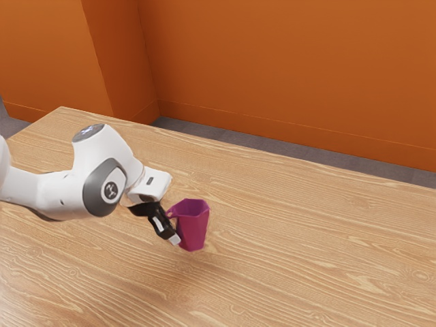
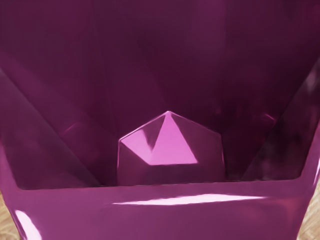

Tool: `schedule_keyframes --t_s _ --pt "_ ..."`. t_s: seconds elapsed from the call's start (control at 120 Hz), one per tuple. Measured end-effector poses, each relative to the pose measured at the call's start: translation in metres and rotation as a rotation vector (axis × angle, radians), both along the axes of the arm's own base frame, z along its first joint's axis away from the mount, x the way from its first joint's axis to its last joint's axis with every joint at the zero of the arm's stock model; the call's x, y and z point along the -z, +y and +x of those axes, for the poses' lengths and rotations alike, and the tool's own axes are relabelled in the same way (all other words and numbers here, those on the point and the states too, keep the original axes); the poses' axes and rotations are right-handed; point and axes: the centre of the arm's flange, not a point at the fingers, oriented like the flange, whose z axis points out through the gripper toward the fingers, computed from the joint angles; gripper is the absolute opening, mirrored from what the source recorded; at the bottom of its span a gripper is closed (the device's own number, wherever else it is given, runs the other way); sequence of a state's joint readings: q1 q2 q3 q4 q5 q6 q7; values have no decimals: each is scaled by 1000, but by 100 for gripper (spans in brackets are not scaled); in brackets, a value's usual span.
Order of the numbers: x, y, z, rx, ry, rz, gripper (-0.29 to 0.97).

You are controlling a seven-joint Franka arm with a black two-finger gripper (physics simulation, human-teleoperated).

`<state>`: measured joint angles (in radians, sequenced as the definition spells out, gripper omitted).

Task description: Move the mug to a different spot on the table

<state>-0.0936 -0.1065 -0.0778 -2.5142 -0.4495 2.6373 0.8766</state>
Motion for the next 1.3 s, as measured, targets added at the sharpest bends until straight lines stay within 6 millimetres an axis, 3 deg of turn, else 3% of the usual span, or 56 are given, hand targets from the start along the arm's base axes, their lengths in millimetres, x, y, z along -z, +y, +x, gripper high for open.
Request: schedule_keyframes --t_s 0.333,0.567,0.65,0.825,1.3 --pt "-4 59 32 75 -69 40 -4" --pt "16 126 33 56 -52 51 -4" --pt "26 144 44 45 -54 36 -4" --pt "46 116 65 165 -55 26 -4" --pt "77 119 81 292 -55 35 1"
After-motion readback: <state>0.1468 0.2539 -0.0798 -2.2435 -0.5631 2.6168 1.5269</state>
